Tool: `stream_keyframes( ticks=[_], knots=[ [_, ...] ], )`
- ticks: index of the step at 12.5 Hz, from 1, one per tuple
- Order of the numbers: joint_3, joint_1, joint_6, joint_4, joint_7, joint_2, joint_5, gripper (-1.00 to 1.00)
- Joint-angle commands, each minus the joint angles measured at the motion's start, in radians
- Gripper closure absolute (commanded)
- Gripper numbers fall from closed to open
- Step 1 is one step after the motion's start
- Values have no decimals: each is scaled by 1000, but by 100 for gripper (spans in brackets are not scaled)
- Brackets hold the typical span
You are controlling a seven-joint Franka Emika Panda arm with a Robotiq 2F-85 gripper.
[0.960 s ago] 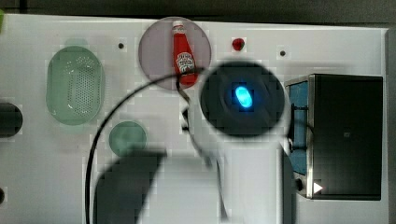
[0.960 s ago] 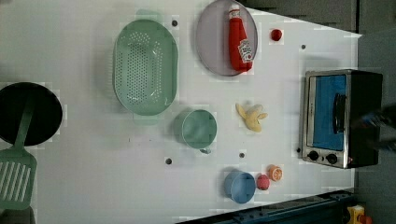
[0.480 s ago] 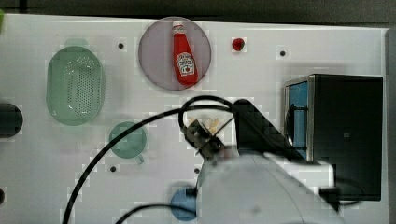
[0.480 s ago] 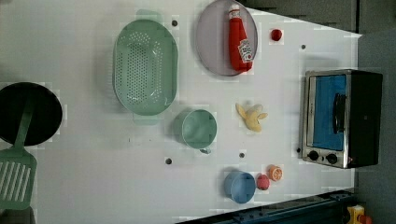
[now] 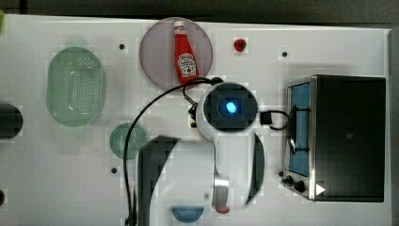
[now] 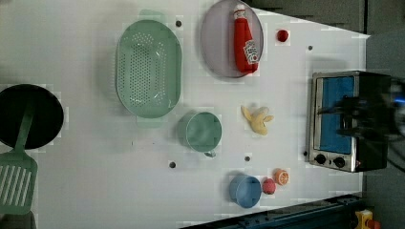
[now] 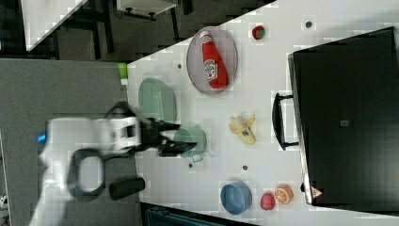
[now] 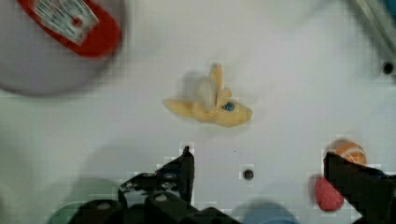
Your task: Pick Banana and place it in mug.
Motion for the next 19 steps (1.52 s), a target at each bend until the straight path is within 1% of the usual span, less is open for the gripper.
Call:
stream_keyframes(
  ticks=[1, 6, 11, 16, 19],
  knots=[
    [-26, 22, 98, -80, -176, 9, 13, -100],
    [-23, 23, 304, -151, -287, 192, 13, -100],
    [-18, 24, 541, -170, -293, 360, 13, -100],
    [-7, 24, 736, -189, -293, 473, 13, -100],
    [2, 24, 770, -200, -293, 505, 13, -100]
  ],
)
